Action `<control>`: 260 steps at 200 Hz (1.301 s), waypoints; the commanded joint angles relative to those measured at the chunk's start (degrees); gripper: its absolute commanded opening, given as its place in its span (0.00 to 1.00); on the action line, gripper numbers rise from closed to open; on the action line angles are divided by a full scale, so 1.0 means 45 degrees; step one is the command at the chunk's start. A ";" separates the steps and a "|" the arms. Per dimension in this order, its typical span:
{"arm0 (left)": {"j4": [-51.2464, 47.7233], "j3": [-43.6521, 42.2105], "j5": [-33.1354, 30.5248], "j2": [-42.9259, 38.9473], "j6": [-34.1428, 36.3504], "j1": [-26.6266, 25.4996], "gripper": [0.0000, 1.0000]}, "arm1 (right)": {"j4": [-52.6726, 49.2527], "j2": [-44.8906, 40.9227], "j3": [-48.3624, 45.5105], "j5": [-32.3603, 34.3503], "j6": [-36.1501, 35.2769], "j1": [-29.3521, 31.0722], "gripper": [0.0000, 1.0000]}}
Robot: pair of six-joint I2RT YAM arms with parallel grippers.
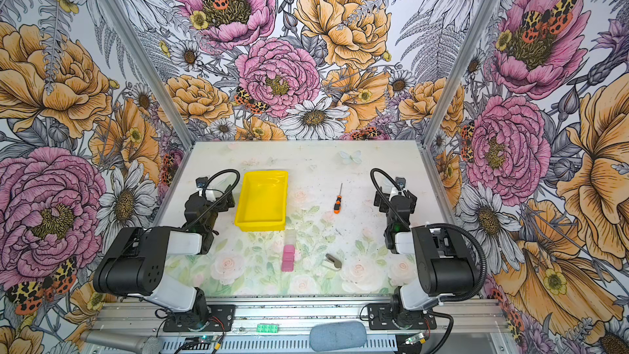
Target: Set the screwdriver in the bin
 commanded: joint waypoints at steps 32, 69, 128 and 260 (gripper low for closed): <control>-0.0850 0.0432 -0.0029 -0.0575 -0.0064 0.0152 0.99 | -0.1952 -0.0991 0.0930 0.0574 0.0121 0.0047 1.00; -0.2500 0.0811 -0.0020 -0.1496 -0.0253 0.0338 0.99 | -0.3209 -0.2080 0.1171 0.0779 0.0147 0.0078 1.00; -0.6690 0.1941 -0.0182 -0.3317 -0.0228 0.0481 0.99 | -0.7268 -0.3796 0.2683 0.1485 0.1185 0.0324 1.00; -1.6381 0.6879 0.1640 -0.4779 -0.3928 -0.0590 0.99 | -1.6991 -0.3910 0.8033 0.0162 0.4834 0.0683 1.00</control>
